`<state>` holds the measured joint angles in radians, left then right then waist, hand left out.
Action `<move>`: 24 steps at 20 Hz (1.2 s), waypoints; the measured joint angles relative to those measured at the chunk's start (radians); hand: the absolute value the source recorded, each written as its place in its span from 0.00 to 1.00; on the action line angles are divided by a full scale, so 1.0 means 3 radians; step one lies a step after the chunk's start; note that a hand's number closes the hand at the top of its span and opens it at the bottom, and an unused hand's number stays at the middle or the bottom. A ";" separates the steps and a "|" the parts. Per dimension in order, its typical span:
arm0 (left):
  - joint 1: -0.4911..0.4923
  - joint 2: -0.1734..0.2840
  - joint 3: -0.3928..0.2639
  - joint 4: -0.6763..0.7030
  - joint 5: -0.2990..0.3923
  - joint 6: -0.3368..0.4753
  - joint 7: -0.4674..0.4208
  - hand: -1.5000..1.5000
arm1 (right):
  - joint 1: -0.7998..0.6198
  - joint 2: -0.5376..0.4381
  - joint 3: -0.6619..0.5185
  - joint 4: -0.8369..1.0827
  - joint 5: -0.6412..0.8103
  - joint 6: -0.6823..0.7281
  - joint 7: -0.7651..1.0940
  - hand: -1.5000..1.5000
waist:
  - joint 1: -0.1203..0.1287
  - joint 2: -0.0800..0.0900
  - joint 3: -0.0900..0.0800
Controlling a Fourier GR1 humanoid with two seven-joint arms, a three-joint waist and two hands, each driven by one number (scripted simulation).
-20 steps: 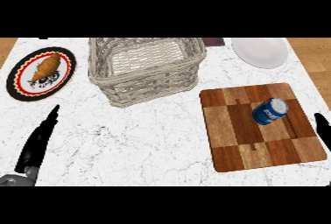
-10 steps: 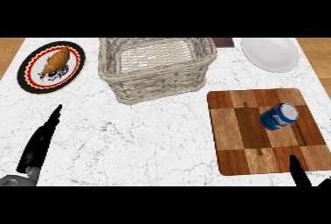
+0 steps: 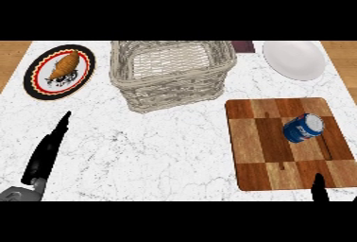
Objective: Pick the can from the cutting board and place it in the basket
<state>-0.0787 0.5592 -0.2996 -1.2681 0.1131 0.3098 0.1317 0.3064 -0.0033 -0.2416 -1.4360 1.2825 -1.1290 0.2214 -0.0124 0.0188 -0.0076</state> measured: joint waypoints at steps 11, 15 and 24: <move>-0.0010 -0.0017 -0.0045 -0.0077 -0.0049 0.0015 0.0129 0.50 | -0.0228 0.0009 0.0158 -0.0153 0.1056 0.0231 0.1177 0.00 | 0.0050 -0.0034 0.0007; -0.0040 -0.0024 -0.0056 -0.0094 -0.0057 -0.0006 0.0170 0.50 | -0.0424 0.0010 0.0264 -0.0220 0.1608 0.0500 0.1703 0.00 | 0.0065 -0.0039 0.0011; -0.0026 -0.0052 -0.0047 -0.0103 -0.0084 -0.0030 0.0191 0.50 | -0.0761 0.0006 0.1030 -0.0284 0.2908 0.1491 0.3004 0.00 | 0.0084 -0.0059 0.0021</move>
<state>-0.0866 0.5435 -0.3139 -1.2989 0.0880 0.3007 0.1890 0.0783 -0.0014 0.0673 -1.5210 2.1547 -0.6818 1.1228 0.0128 0.0010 -0.0014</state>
